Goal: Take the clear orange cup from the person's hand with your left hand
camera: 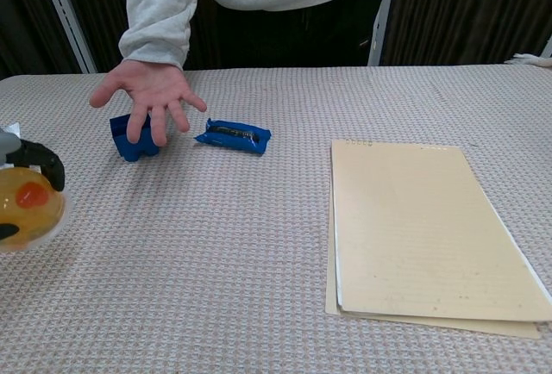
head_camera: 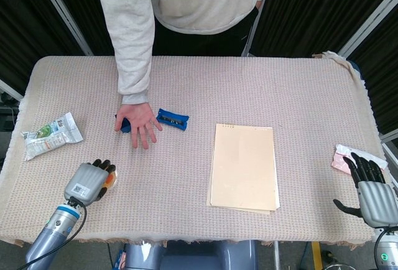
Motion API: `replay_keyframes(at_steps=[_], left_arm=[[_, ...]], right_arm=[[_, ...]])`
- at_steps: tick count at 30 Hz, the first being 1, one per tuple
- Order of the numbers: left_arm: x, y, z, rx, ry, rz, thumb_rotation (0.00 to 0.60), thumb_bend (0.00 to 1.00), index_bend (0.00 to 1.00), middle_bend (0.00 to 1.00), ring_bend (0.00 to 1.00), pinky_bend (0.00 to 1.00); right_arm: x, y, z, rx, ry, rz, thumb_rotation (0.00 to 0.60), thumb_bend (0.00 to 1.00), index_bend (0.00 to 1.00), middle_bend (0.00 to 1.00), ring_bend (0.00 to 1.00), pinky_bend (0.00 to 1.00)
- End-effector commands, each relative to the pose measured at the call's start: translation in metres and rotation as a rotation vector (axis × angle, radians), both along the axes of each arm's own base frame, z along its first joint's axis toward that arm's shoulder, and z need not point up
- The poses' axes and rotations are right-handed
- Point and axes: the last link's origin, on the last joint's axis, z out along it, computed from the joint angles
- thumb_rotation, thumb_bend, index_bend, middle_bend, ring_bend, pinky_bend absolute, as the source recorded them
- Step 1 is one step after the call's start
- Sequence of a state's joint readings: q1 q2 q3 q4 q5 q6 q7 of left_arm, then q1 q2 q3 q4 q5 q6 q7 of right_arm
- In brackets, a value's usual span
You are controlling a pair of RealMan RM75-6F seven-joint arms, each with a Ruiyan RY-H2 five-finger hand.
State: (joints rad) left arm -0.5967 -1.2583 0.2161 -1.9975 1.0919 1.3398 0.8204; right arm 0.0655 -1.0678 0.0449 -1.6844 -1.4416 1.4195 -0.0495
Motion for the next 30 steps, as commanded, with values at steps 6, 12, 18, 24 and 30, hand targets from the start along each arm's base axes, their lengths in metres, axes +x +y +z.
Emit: replay_keyframes(at_steps=[6, 12, 18, 24, 30], left_arm=[[-0.013, 0.005, -0.054, -0.007, 0.054, -0.042, 0.6, 0.57, 0.61, 0.31, 0.35, 0.47], [-0.012, 0.002, -0.063, -0.027, 0.046, -0.047, 0.6, 0.37, 0.16, 0.0, 0.0, 0.08], [-0.006, -0.003, -0.048, -0.009, -0.007, -0.02, 0.6, 0.31, 0.06, 0.0, 0.0, 0.02], [-0.007, -0.014, -0.013, 0.056, -0.078, -0.002, 0.6, 0.3, 0.06, 0.0, 0.0, 0.01], [-0.038, -0.041, 0.038, 0.215, -0.106, -0.062, 0.6, 0.26, 0.01, 0.0, 0.0, 0.0]], right_arm=[[0.0, 0.0, 0.001, -0.003, 0.001, 0.001, 0.6, 0.07, 0.08, 0.0, 0.0, 0.0], [-0.001, 0.001, 0.001, -0.005, -0.001, 0.0, 0.6, 0.07, 0.08, 0.0, 0.0, 0.0], [0.0, 0.001, 0.001, -0.005, 0.001, 0.002, 0.6, 0.07, 0.08, 0.0, 0.0, 0.0], [0.0, 0.001, 0.001, -0.005, 0.0, 0.001, 0.6, 0.07, 0.08, 0.0, 0.0, 0.0], [0.002, -0.001, -0.002, 0.002, 0.003, 0.014, 0.6, 0.07, 0.08, 0.0, 0.0, 0.0]])
